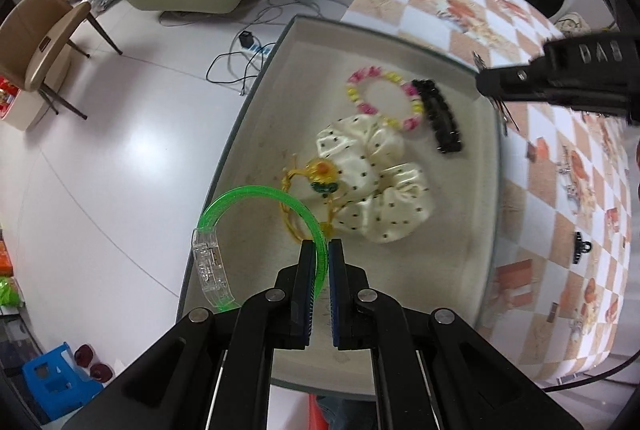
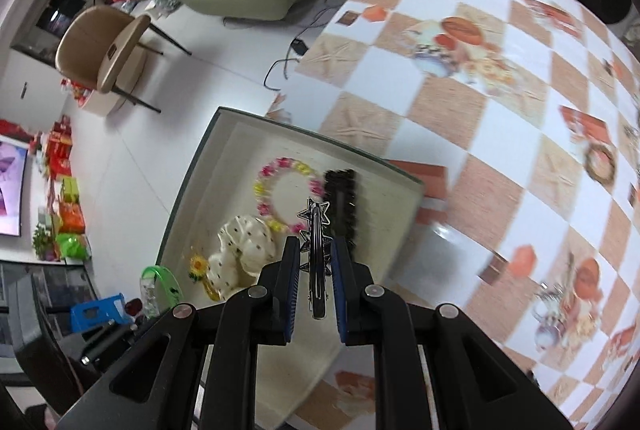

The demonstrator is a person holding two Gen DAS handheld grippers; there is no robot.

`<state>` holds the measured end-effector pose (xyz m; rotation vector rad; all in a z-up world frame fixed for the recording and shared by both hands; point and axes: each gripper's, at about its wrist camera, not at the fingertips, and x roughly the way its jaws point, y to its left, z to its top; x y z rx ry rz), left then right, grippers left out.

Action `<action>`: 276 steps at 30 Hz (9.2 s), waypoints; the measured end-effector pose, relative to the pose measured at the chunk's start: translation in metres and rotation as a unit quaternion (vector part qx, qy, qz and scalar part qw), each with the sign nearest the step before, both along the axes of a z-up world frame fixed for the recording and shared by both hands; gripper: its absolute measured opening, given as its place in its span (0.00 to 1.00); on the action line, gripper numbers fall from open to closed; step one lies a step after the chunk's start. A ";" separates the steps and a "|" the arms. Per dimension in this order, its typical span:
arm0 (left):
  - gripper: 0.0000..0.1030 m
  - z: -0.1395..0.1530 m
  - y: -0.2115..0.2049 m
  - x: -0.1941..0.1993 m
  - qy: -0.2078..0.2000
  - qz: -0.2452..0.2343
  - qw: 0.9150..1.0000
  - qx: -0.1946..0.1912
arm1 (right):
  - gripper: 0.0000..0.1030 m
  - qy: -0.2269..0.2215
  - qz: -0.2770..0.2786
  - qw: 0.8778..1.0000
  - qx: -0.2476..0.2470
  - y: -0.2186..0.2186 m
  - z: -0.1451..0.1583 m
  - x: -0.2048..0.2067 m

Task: Organize jewelry
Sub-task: 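Carry green bangle and silver hairpin to the white tray and release both, then grasp the black claw clip with right tool while left tool grasps silver chain charm, then carry black claw clip and silver chain charm to the tray and release both, then move both tools back over the table toward remaining items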

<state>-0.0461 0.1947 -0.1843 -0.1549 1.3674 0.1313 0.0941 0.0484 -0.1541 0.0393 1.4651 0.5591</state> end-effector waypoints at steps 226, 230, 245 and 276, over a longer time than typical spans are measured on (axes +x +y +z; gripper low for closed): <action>0.29 -0.041 -0.020 -0.021 0.054 -0.012 0.998 -0.035 | 0.25 0.034 0.049 0.995 -0.084 0.023 -0.056 -0.041; 0.29 -0.044 -0.024 -0.019 0.057 -0.014 0.998 -0.026 | 0.25 0.038 0.049 0.994 -0.089 0.027 -0.064 -0.041; 0.29 -0.043 -0.037 -0.018 0.065 -0.035 0.997 0.012 | 0.31 0.046 0.053 0.994 -0.083 0.026 -0.074 -0.038; 0.83 0.005 -0.062 0.001 0.046 -0.083 0.995 0.039 | 0.77 0.040 -0.047 0.998 -0.007 -0.046 -0.002 -0.034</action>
